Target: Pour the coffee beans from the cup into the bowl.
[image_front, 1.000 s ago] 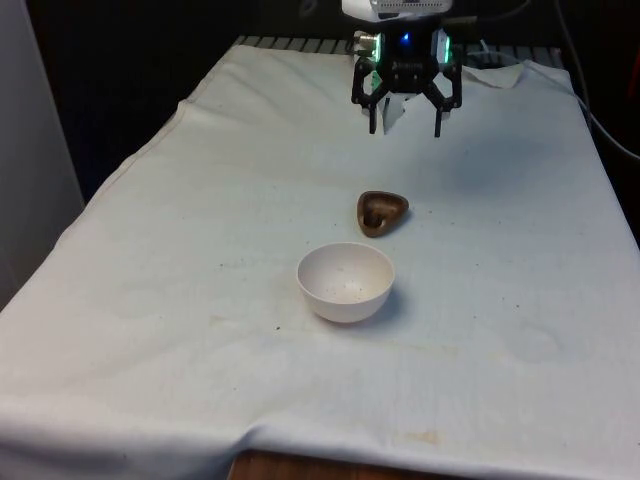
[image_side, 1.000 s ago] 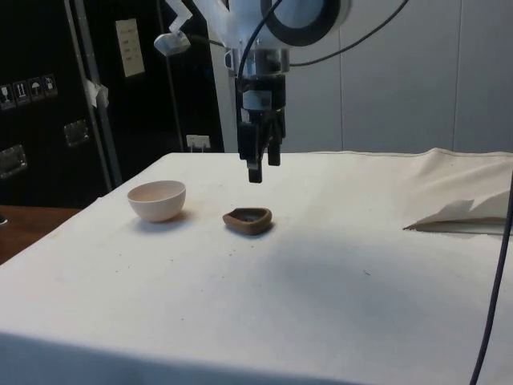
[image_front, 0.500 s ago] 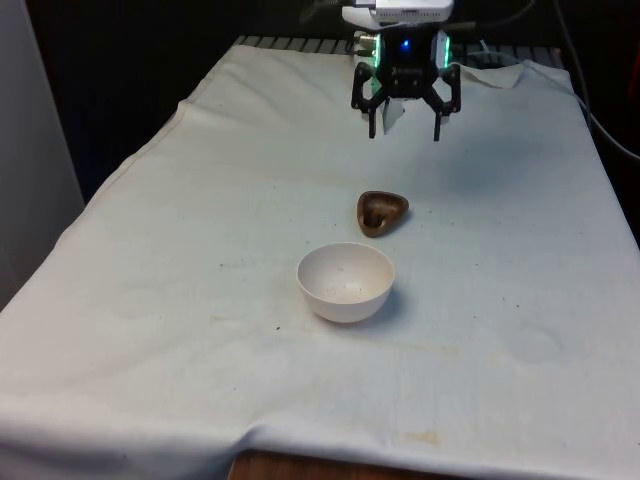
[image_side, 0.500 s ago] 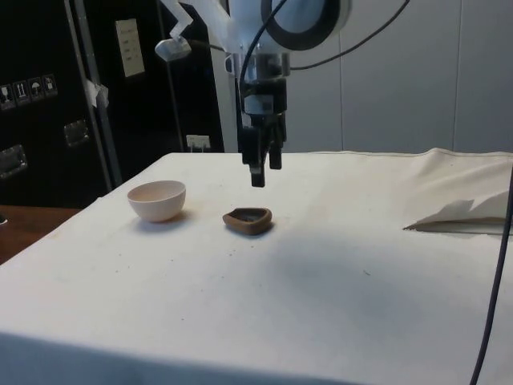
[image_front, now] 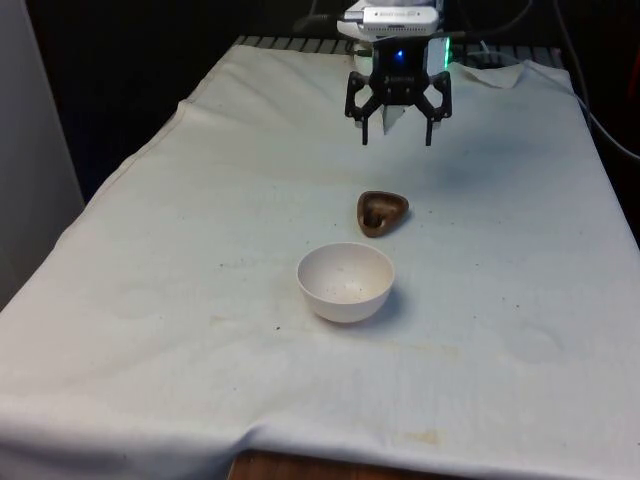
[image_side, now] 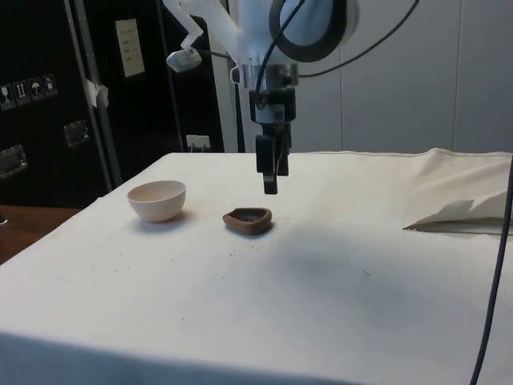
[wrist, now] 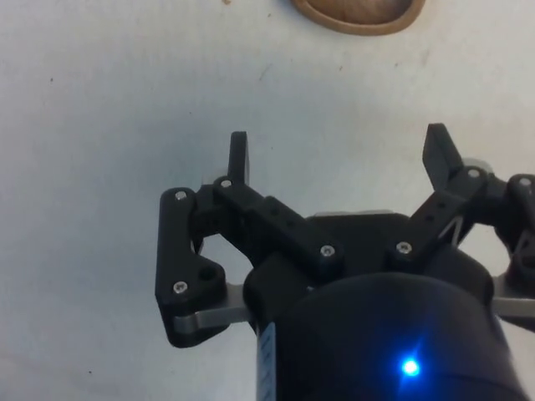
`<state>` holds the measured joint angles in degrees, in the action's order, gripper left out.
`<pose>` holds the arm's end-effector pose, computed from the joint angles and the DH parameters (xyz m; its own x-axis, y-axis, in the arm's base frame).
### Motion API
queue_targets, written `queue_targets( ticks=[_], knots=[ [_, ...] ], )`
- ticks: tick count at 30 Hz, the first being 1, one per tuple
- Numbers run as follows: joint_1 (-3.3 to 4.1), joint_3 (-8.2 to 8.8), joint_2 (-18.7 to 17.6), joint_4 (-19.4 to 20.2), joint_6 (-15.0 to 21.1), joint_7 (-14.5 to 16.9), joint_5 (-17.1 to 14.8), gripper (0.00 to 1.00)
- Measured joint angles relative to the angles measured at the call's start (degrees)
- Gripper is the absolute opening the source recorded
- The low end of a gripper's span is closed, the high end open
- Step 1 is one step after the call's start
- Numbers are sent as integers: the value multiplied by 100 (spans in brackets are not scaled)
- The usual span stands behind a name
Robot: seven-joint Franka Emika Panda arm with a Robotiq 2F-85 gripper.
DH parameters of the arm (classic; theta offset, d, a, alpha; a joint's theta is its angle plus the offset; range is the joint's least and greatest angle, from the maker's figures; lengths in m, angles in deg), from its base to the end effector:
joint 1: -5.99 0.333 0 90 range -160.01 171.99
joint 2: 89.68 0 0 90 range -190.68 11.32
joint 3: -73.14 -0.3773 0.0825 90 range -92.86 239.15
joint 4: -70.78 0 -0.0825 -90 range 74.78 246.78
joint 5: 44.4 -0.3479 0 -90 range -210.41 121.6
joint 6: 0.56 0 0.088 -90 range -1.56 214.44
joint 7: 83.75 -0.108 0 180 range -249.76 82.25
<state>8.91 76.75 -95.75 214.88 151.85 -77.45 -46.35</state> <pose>0.4587 -0.0063 0.3343 0.9969 0.0683 0.0401 0.0686 -0.9976 -0.0059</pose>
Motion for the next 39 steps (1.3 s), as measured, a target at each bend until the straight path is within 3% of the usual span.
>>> queue_targets(
  ticks=[39],
  knots=[
    [-23,-149,11,11,6,1409,11,100]
  ],
)
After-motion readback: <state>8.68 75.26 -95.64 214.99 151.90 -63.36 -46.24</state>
